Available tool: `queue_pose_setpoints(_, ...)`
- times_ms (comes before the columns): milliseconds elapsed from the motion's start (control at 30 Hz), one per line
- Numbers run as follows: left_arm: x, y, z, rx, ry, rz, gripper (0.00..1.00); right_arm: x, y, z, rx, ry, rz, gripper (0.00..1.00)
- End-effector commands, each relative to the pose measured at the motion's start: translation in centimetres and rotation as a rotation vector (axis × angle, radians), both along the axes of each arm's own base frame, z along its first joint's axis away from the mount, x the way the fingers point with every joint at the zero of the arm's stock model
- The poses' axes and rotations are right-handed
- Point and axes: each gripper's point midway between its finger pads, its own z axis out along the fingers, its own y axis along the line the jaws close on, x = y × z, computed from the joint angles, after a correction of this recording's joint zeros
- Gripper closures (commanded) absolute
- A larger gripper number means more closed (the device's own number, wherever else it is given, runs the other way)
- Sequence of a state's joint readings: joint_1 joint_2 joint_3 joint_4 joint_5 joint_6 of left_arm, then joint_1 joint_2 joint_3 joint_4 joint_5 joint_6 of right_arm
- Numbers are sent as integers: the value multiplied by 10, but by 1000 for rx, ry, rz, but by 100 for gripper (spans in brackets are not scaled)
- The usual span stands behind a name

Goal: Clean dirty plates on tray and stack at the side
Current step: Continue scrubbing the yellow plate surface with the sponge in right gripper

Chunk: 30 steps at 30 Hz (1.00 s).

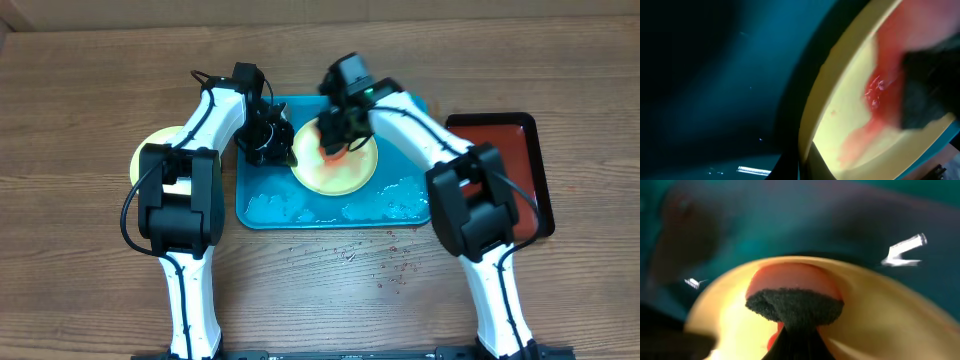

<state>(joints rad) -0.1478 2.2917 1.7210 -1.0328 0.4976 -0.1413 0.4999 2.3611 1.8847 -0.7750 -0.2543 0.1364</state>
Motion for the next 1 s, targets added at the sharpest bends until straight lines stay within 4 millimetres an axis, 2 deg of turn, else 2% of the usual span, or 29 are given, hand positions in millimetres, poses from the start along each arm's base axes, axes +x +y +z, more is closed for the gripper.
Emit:
queue_pose_setpoints(0, -8, 5, -16, 30, 20, -39, 96, -19, 19, -13, -8, 46, 11, 96)
queue_pose_setpoints(100, -7, 5, -16, 30, 18, -39, 96, -34, 25, -14, 1, 99, 24, 96)
queue_pose_setpoints(200, -6, 5, -16, 29, 15, -38, 96, -50, 22, -16, 0, 171, 35, 96)
queue_pose_setpoints(367, -6, 5, -16, 30, 12, -38, 96, -62, -5, -21, -68, 249, 26, 96)
queue_pose_setpoints(633, -5, 7, -17, 35, 10, -33, 96, -39, -70, -15, -221, 248, -88, 96)
queue_pose_setpoints(833, -4, 10, -17, 35, 12, -25, 96, -17, -119, -16, -415, 156, -167, 96)
queue_pose_setpoints(967, -4, 10, -17, 36, 13, -26, 96, -3, -128, -15, -472, 84, -167, 96)
